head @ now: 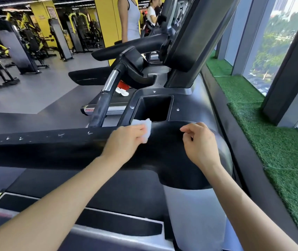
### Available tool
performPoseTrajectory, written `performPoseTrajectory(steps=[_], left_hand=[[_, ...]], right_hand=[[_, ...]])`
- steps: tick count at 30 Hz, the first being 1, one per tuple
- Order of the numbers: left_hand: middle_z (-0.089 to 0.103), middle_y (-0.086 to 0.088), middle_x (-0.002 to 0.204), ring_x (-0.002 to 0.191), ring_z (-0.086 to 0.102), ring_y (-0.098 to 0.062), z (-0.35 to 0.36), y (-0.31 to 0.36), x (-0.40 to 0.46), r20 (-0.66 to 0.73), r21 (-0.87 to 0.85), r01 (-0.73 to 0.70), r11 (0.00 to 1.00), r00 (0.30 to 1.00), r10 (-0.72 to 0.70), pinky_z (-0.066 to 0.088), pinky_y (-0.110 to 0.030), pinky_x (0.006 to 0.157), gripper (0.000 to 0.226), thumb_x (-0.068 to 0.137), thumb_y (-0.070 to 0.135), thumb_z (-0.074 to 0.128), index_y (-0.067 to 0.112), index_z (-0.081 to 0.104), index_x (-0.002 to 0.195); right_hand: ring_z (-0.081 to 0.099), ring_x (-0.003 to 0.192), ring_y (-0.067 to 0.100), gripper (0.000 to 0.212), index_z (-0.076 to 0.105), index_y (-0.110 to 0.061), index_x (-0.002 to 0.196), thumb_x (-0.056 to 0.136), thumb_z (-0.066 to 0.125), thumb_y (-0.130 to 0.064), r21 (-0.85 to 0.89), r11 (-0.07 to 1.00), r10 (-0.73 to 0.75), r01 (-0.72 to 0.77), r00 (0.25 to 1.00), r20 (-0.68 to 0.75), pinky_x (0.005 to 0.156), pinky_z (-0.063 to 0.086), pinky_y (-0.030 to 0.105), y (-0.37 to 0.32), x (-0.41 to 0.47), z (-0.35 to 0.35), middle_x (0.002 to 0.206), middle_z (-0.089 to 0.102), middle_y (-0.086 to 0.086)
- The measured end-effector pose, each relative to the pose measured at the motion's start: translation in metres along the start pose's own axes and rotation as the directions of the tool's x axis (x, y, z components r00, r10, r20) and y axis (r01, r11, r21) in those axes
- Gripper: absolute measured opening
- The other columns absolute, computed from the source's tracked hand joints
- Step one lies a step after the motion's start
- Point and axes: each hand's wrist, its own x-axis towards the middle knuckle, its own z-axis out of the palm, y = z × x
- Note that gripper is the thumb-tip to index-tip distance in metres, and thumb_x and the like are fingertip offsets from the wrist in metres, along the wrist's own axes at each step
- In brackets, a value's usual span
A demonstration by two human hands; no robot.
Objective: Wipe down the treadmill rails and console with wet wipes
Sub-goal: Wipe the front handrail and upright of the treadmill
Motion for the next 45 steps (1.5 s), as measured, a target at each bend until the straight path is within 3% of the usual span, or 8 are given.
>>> performPoseTrajectory(steps=[4, 16, 24, 27, 32, 37, 41, 45], left_hand=[[0.071, 0.003, 0.107, 0.094, 0.065, -0.033, -0.023, -0.033, -0.017, -0.05, -0.038, 0.088, 0.995, 0.995, -0.09, 0.051, -0.035, 0.073, 0.019, 0.083, 0.014, 0.07, 0.022, 0.073, 0.1], [0.056, -0.004, 0.082, 0.078, 0.054, -0.037, -0.001, 0.054, 0.029, 0.095, -0.111, -0.12, 0.986, 0.987, 0.131, 0.048, -0.043, 0.071, 0.015, 0.097, 0.019, 0.047, 0.029, 0.057, 0.092], [0.071, -0.011, 0.096, 0.077, 0.056, -0.043, -0.026, -0.047, -0.023, -0.1, 0.008, 0.211, 0.977, 0.973, -0.209, 0.051, -0.039, 0.075, 0.015, 0.094, 0.017, 0.057, 0.019, 0.071, 0.098], [0.063, -0.019, 0.072, 0.068, 0.058, -0.048, -0.014, -0.018, -0.019, -0.13, 0.087, 0.151, 0.985, 0.982, -0.139, 0.053, -0.043, 0.062, 0.025, 0.087, 0.002, 0.058, 0.026, 0.061, 0.095], [0.058, -0.013, 0.079, 0.071, 0.054, -0.042, -0.004, -0.001, -0.009, -0.006, 0.057, 0.004, 0.998, 1.0, -0.004, 0.052, -0.046, 0.069, 0.029, 0.089, 0.001, 0.052, 0.026, 0.052, 0.102], [0.067, -0.011, 0.094, 0.065, 0.046, -0.03, -0.02, -0.068, -0.022, -0.129, 0.151, 0.225, 0.963, 0.97, -0.207, 0.044, -0.031, 0.067, 0.017, 0.098, 0.024, 0.046, 0.017, 0.061, 0.098], [0.045, -0.006, 0.056, 0.043, 0.032, -0.027, -0.017, -0.035, -0.02, -0.14, 0.265, 0.236, 0.935, 0.969, -0.205, 0.036, -0.031, 0.041, 0.034, 0.075, -0.009, 0.069, 0.017, 0.047, 0.075], [0.056, -0.004, 0.077, 0.069, 0.043, -0.023, -0.006, 0.025, -0.013, -0.121, -0.11, 0.15, 0.983, 0.979, -0.163, 0.047, -0.032, 0.074, 0.025, 0.093, 0.026, 0.041, 0.015, 0.063, 0.094]], right_hand=[[0.058, 0.103, 0.022, 0.027, 0.069, -0.013, 0.102, 0.088, 0.049, -0.004, 0.004, 1.0, -0.01, 0.01, 1.0, -0.004, 0.084, 0.045, 0.03, -0.003, 0.0, 0.004, 0.108, 0.059, 0.0], [0.058, 0.099, 0.021, 0.028, 0.07, -0.013, 0.102, 0.088, 0.048, -0.002, -0.005, 1.0, 0.005, -0.006, 1.0, -0.012, 0.076, 0.042, 0.025, -0.009, 0.0, 0.002, 0.106, 0.059, 0.0], [0.058, 0.095, 0.019, 0.029, 0.07, -0.011, 0.102, 0.088, 0.047, -0.001, 0.022, 0.998, -0.062, 0.061, 0.998, 0.032, 0.079, 0.046, 0.029, -0.025, -0.01, 0.019, 0.105, 0.059, -0.001], [0.058, 0.095, 0.019, 0.028, 0.07, -0.011, 0.102, 0.088, 0.047, -0.001, 0.023, 0.997, -0.076, 0.075, 0.996, 0.041, 0.08, 0.047, 0.03, -0.028, -0.01, 0.021, 0.104, 0.059, -0.001], [0.058, 0.095, 0.019, 0.027, 0.07, -0.012, 0.102, 0.089, 0.048, -0.003, 0.003, 0.996, -0.089, 0.089, 0.993, 0.08, 0.077, 0.046, 0.028, -0.031, -0.009, 0.023, 0.106, 0.06, 0.0], [0.059, 0.094, 0.019, 0.027, 0.07, -0.013, 0.1, 0.089, 0.048, -0.003, 0.012, 0.998, -0.065, 0.065, 0.996, 0.067, 0.078, 0.047, 0.03, -0.027, -0.011, 0.018, 0.106, 0.06, -0.001], [0.058, 0.093, 0.017, 0.027, 0.069, -0.013, 0.101, 0.09, 0.047, -0.003, 0.043, 0.999, -0.037, 0.033, 0.994, 0.1, 0.079, 0.048, 0.03, -0.032, -0.017, 0.021, 0.107, 0.06, -0.002], [0.06, 0.099, 0.015, 0.025, 0.068, -0.015, 0.107, 0.092, 0.049, -0.009, 0.135, 0.99, 0.019, -0.036, 0.992, 0.128, 0.084, 0.044, 0.022, -0.03, -0.019, 0.017, 0.107, 0.066, -0.003]])
